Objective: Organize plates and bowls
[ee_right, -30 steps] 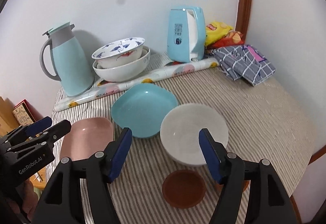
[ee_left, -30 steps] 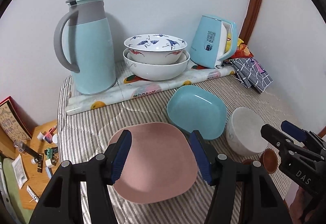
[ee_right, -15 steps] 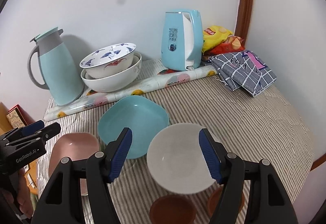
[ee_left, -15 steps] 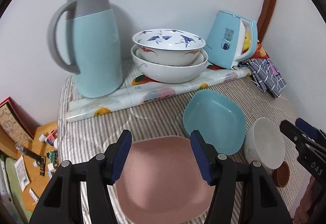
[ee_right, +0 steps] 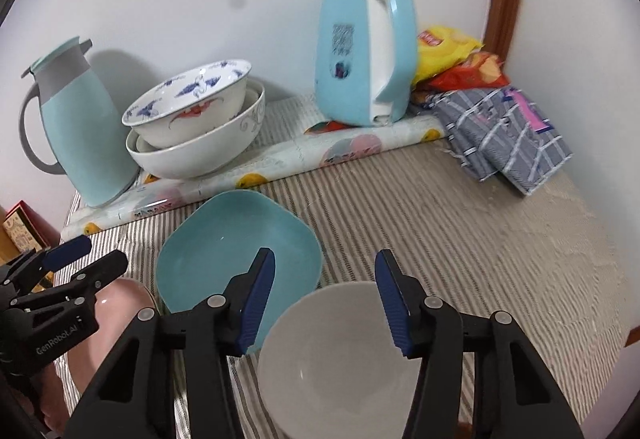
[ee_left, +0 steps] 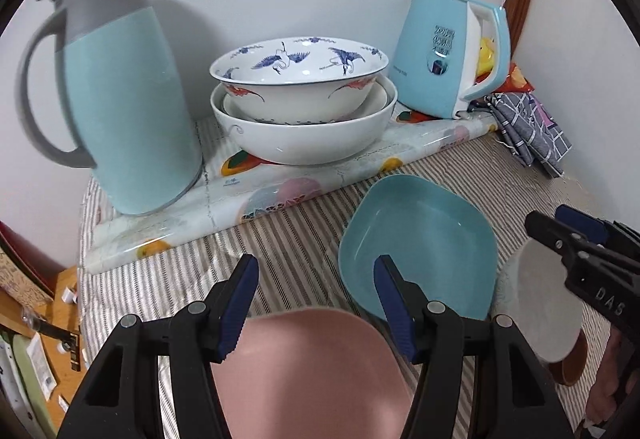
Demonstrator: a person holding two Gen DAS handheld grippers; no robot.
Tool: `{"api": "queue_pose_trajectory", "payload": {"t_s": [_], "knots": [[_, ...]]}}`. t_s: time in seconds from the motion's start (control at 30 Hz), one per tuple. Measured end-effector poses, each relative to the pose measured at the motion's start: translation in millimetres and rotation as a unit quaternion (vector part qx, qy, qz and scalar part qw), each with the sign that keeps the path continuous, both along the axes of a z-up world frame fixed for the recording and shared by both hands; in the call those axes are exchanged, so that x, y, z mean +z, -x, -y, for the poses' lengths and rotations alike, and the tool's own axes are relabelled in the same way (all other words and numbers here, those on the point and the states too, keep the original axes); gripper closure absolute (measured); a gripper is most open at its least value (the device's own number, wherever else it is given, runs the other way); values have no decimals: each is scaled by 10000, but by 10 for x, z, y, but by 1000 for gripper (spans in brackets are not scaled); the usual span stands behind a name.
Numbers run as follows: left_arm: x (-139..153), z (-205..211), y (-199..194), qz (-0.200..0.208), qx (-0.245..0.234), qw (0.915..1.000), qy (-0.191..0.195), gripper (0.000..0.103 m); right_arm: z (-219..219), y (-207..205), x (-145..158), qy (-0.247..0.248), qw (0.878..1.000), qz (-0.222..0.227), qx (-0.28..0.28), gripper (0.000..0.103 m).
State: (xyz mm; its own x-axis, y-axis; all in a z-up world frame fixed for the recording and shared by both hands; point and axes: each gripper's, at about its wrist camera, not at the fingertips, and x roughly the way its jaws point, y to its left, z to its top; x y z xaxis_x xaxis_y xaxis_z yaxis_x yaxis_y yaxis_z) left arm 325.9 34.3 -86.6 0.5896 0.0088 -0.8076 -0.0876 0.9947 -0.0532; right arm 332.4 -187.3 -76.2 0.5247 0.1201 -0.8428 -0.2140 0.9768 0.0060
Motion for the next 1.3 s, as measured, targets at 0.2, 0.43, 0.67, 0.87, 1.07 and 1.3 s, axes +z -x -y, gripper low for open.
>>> {"api": "queue_pose_trajectory", "payload": {"t_s": [0.2,0.43,0.67,0.87,1.07,1.3], "knots": [[-130,-13,-163,-144,71,9997,188,45,-83,-193,-230,35,9991,-397,165,72],[-210,48,-272,-213,-45,9997,73,47,-142,-317,-363,47,9981,-568,229,72],[-303,68,-348,-343,-90,9993,103,62,-153,-393,-447,20,9973,-708,204,80],[-376,96,-366,-480,-157,9987,86,65,-202,-404,-533,97,9966,-780,254,80],[-443,132,-390,-573,-211,9980,148,82,-219,-423,-571,62,9960,-855,255,90],[-486,149,-421,-567,-246,9978,244,95,-229,-416,-581,147,9968,-745,240,99]]}}
